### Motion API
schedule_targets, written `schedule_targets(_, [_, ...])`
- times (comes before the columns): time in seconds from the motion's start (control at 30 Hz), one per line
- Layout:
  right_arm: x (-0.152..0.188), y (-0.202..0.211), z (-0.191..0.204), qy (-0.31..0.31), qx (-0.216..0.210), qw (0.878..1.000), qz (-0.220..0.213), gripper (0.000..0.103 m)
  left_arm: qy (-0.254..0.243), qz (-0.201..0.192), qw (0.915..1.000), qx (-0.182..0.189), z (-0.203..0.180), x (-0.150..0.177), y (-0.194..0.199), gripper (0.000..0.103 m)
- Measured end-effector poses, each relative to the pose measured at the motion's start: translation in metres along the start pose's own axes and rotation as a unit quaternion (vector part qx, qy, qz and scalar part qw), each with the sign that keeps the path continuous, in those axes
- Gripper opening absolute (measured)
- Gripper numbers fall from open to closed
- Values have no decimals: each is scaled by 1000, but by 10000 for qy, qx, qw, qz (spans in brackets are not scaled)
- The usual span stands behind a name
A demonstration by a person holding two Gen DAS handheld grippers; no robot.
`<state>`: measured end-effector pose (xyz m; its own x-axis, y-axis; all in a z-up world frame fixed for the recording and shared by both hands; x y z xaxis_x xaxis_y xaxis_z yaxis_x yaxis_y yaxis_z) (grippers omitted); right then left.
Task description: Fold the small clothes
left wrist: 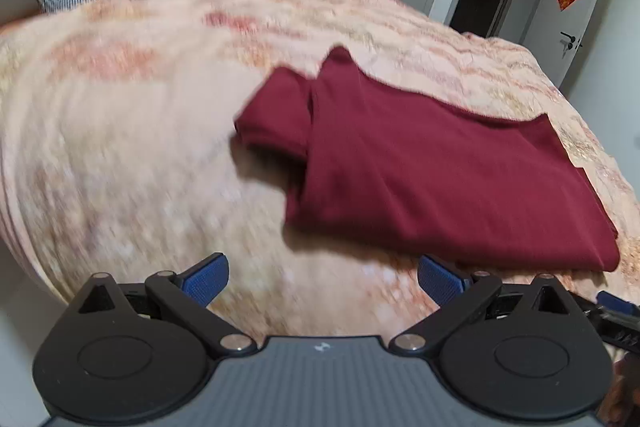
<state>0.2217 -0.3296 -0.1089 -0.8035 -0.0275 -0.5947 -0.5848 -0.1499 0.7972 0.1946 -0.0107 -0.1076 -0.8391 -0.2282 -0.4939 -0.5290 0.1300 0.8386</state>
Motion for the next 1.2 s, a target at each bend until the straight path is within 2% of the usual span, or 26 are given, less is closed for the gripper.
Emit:
schedule_targets(0.13, [9, -1, 6, 371, 277, 9989, 29, 102, 35, 223, 9997, 99, -2, 11, -9, 103])
schedule_targets(0.3, [13, 0, 5, 256, 278, 9993, 4, 102, 187, 276, 9990, 285, -3, 15, -14, 103])
schedule_targets(0.4, [11, 2, 6, 362, 335, 9988, -25, 102, 180, 308, 9991, 218, -5, 14, -19, 103])
schedule_targets(0.57, [5, 17, 4, 479, 504, 9968, -400, 102, 229, 298, 9989, 271, -7, 8, -23, 103])
schedule_targets(0.7, [-11, 25, -2, 367, 392, 9961, -705, 102, 340, 240, 9986, 315, -4, -1, -26, 103])
schedule_targets(0.9, [-50, 14, -4, 514, 365, 9944, -847, 102, 548, -42, 9974, 475, 1, -16, -26, 103])
schedule_targets(1.07, [-88, -15, 15, 824, 261, 9919, -930, 102, 1059, -183, 9920, 658, 9, -30, -30, 103])
schedule_targets(1.2, [-105, -39, 37, 992, 82, 9910, -900, 102, 1401, -242, 9860, 875, 14, -36, -34, 103])
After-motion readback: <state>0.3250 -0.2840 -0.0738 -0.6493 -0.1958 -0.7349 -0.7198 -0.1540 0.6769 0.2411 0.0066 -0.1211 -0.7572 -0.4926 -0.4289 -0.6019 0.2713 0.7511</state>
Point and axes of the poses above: each gripper's, at about its wrist camera, not at the fingertips, and y roughly against the way its jaws point, z to its left, x to its underside, the point moved 6 cm from there along -y, roughly the way its jaws point, and after that the axes turned 13 degrees about z, right-handed, at the moved point
